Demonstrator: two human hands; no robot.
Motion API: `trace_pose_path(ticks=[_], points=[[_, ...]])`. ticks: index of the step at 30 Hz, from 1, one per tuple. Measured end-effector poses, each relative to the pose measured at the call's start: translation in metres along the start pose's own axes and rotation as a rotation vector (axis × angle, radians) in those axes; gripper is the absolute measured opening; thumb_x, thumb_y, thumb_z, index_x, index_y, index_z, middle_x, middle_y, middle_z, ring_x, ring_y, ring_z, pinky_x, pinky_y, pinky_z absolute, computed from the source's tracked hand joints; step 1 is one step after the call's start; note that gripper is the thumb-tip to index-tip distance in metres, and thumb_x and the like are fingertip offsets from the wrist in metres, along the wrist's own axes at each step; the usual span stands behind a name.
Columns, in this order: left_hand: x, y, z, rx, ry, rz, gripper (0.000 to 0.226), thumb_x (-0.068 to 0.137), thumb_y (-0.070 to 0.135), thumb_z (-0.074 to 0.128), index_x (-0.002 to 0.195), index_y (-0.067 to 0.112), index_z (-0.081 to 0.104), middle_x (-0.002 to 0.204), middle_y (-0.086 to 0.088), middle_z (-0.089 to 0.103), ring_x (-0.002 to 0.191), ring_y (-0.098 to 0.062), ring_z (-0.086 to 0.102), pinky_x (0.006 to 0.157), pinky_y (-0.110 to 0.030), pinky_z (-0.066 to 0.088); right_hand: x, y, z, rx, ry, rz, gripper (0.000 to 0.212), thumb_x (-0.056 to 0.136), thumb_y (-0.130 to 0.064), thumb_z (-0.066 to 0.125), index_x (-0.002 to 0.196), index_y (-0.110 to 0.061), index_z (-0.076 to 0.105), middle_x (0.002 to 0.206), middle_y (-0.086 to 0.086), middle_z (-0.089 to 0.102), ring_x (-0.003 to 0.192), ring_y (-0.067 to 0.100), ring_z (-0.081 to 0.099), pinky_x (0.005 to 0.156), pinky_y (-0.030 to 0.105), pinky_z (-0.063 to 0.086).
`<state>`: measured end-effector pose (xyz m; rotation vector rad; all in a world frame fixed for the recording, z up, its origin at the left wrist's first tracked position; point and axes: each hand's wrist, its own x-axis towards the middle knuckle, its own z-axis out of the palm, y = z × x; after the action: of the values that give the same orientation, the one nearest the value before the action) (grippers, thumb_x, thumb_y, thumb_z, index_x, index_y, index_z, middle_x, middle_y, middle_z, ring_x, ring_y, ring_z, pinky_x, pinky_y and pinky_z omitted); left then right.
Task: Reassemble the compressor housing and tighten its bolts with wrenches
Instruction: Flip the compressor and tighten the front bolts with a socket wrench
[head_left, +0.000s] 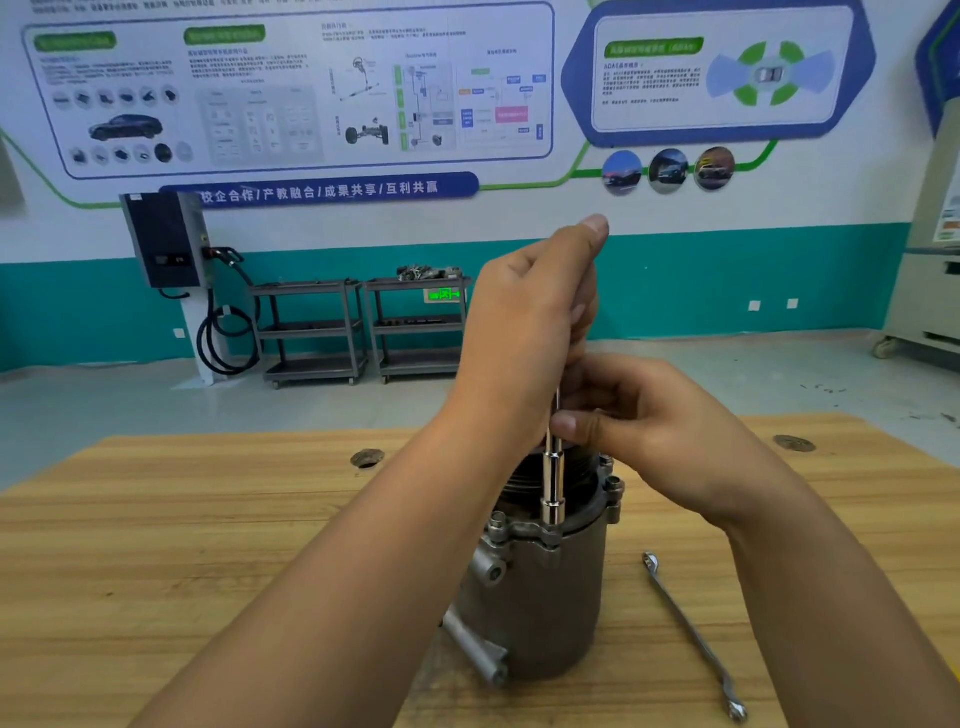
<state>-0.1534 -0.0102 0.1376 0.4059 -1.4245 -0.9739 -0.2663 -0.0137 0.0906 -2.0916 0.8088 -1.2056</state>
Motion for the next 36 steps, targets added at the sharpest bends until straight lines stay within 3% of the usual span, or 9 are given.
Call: trace_pose_path(ticks=[4, 13, 19, 22, 24, 26, 29, 33, 36], points=[[-0.001, 0.000, 0.001, -0.078, -0.054, -0.022, 0.060, 0.096, 0.015, 0.041, 0.037, 0.020, 0.029, 0.038, 0.007, 0.020, 0.039, -0.009, 0.016, 0.038, -0.016, 0.016, 0.000, 0.004, -0.005, 0.044, 0.017, 0.021, 0.017, 0.072, -0.020, 0.066, 0.089, -0.019, 0.068, 0.089, -0.001, 0.073, 0.088, 0.013, 0.068, 0.082, 0.031, 0.054], [-0.003, -0.009, 0.002, 0.148, 0.025, 0.073, 0.054, 0.097, 0.023, 0.044, 0.044, 0.021, 0.032, 0.041, 0.008, 0.026, 0.039, -0.008, 0.022, 0.041, -0.020, 0.022, -0.001, 0.003, -0.005, 0.045, -0.035, 0.016, 0.019, 0.080, 0.002, 0.065, 0.091, -0.014, 0.067, 0.084, -0.005, 0.073, 0.081, 0.007, 0.068, 0.074, 0.018, 0.053], [-0.007, -0.013, 0.003, 0.055, 0.153, 0.053, 0.043, 0.099, 0.029, 0.042, 0.057, 0.019, 0.043, 0.050, 0.004, 0.040, 0.046, -0.011, 0.036, 0.045, -0.023, 0.032, 0.001, 0.003, -0.002, -0.036, 0.030, 0.001, 0.013, 0.073, -0.012, 0.073, 0.083, -0.014, 0.065, 0.081, 0.003, 0.070, 0.081, 0.021, 0.065, 0.081, 0.041, 0.050], [-0.012, -0.015, 0.002, -0.015, 0.288, -0.030, 0.038, 0.097, 0.041, 0.044, 0.068, 0.016, 0.047, 0.050, 0.005, 0.051, 0.045, -0.008, 0.048, 0.043, -0.020, 0.041, 0.002, 0.003, 0.003, -0.029, 0.053, -0.036, 0.013, 0.066, -0.019, 0.070, 0.076, -0.019, 0.063, 0.068, -0.001, 0.061, 0.066, 0.015, 0.058, 0.067, 0.028, 0.048], [-0.011, -0.013, 0.002, -0.115, 0.298, -0.079, 0.038, 0.097, 0.043, 0.041, 0.073, 0.014, 0.045, 0.044, 0.006, 0.046, 0.037, -0.008, 0.041, 0.038, -0.017, 0.035, 0.003, 0.005, 0.007, -0.022, 0.082, -0.044, 0.011, 0.065, -0.017, 0.069, 0.072, -0.021, 0.061, 0.064, -0.009, 0.058, 0.061, 0.004, 0.053, 0.059, 0.021, 0.045], [-0.007, -0.010, -0.001, -0.206, 0.256, -0.160, 0.037, 0.099, 0.044, 0.035, 0.078, 0.014, 0.043, 0.038, 0.008, 0.034, 0.030, -0.005, 0.029, 0.033, -0.012, 0.023, 0.003, 0.006, 0.008, -0.006, 0.067, -0.033, 0.010, 0.065, -0.017, 0.070, 0.072, -0.023, 0.065, 0.065, -0.010, 0.062, 0.062, 0.000, 0.055, 0.059, 0.016, 0.045], [0.002, -0.004, -0.007, -0.282, 0.050, -0.364, 0.034, 0.101, 0.041, 0.031, 0.081, 0.016, 0.044, 0.036, 0.009, 0.026, 0.027, -0.003, 0.021, 0.032, -0.009, 0.016, 0.000, 0.008, 0.002, 0.048, -0.053, 0.037, 0.020, 0.069, -0.021, 0.070, 0.087, -0.030, 0.073, 0.085, -0.005, 0.074, 0.082, 0.007, 0.068, 0.077, 0.022, 0.053], [0.013, -0.004, -0.019, -0.384, -0.203, -0.564, 0.034, 0.100, 0.037, 0.030, 0.077, 0.017, 0.045, 0.036, 0.009, 0.026, 0.028, -0.001, 0.021, 0.032, -0.013, 0.013, -0.001, 0.013, -0.003, 0.065, -0.049, 0.115, 0.024, 0.069, -0.027, 0.069, 0.090, -0.015, 0.073, 0.094, 0.008, 0.073, 0.094, 0.025, 0.067, 0.088, 0.042, 0.052], [0.016, -0.006, -0.026, -0.415, -0.337, -0.608, 0.031, 0.098, 0.037, 0.030, 0.075, 0.020, 0.043, 0.035, 0.009, 0.029, 0.028, 0.000, 0.022, 0.033, -0.013, 0.013, 0.000, 0.012, -0.001, 0.034, -0.044, 0.117, 0.026, 0.069, -0.029, 0.069, 0.087, -0.010, 0.073, 0.094, 0.007, 0.072, 0.094, 0.025, 0.066, 0.088, 0.042, 0.050]])
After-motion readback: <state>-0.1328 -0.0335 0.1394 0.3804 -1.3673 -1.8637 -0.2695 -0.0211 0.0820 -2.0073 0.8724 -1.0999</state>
